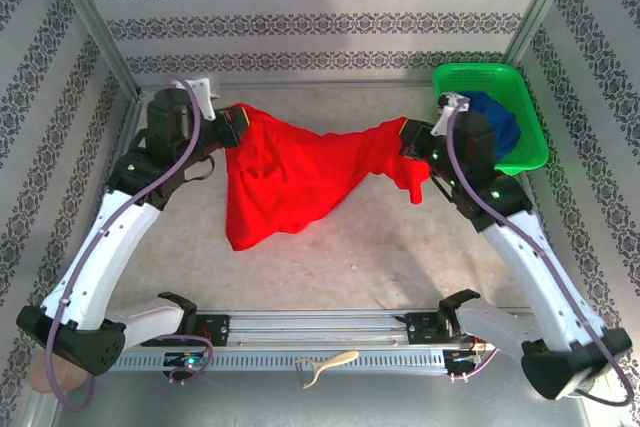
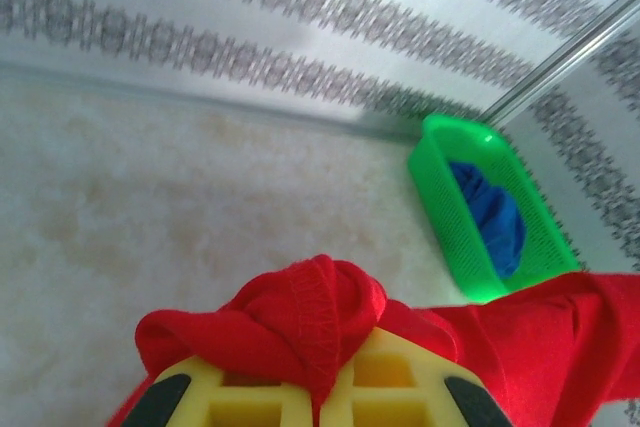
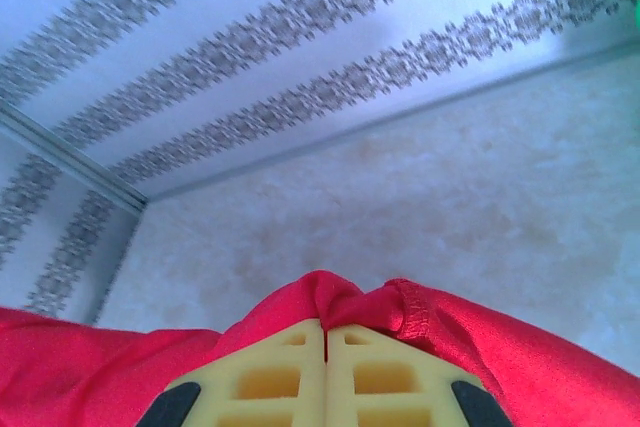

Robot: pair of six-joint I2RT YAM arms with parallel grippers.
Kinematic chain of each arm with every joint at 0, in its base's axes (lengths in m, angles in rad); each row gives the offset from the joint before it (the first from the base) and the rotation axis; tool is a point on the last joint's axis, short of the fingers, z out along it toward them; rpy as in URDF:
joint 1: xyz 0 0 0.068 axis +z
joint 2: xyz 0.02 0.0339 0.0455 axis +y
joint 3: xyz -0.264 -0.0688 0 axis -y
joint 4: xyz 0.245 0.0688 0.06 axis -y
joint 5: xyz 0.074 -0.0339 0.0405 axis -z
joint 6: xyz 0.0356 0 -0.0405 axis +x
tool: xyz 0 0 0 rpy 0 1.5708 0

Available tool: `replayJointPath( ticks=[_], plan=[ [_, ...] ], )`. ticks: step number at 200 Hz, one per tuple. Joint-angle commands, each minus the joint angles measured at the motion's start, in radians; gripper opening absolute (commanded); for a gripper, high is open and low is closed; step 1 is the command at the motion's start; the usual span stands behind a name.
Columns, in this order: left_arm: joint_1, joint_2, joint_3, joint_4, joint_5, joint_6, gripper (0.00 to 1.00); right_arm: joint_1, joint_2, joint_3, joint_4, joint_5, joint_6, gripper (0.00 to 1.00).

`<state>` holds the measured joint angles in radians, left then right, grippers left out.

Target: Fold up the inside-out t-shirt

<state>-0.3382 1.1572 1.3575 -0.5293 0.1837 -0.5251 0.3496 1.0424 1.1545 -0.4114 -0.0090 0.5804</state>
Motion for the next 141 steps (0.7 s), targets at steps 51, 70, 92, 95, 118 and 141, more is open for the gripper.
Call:
replayJointPath(
  ticks=[51, 70, 92, 95, 118, 141],
  plan=[
    [0.016, 0.096, -0.138, 0.211, 0.07, -0.181, 0.0, 0.035, 0.147, -0.025, -0.011, 0.175, -0.128, 0.83],
    [0.015, 0.108, -0.141, 0.227, 0.073, -0.186, 0.0, 0.084, 0.107, -0.066, 0.003, 0.218, -0.183, 0.98],
    [0.016, 0.11, -0.141, 0.232, 0.07, -0.188, 0.0, 0.131, 0.08, -0.123, 0.038, 0.185, -0.22, 0.98],
    [0.015, 0.111, -0.141, 0.232, 0.067, -0.187, 0.0, 0.134, 0.08, -0.133, 0.046, 0.169, -0.22, 0.99],
    [0.023, 0.103, -0.142, 0.222, 0.037, -0.188, 0.0, 0.137, 0.124, -0.207, 0.102, 0.077, -0.172, 0.98],
    [0.077, 0.11, -0.149, 0.199, -0.011, -0.177, 0.01, 0.128, 0.211, -0.249, 0.172, 0.008, -0.112, 0.92]
  ],
)
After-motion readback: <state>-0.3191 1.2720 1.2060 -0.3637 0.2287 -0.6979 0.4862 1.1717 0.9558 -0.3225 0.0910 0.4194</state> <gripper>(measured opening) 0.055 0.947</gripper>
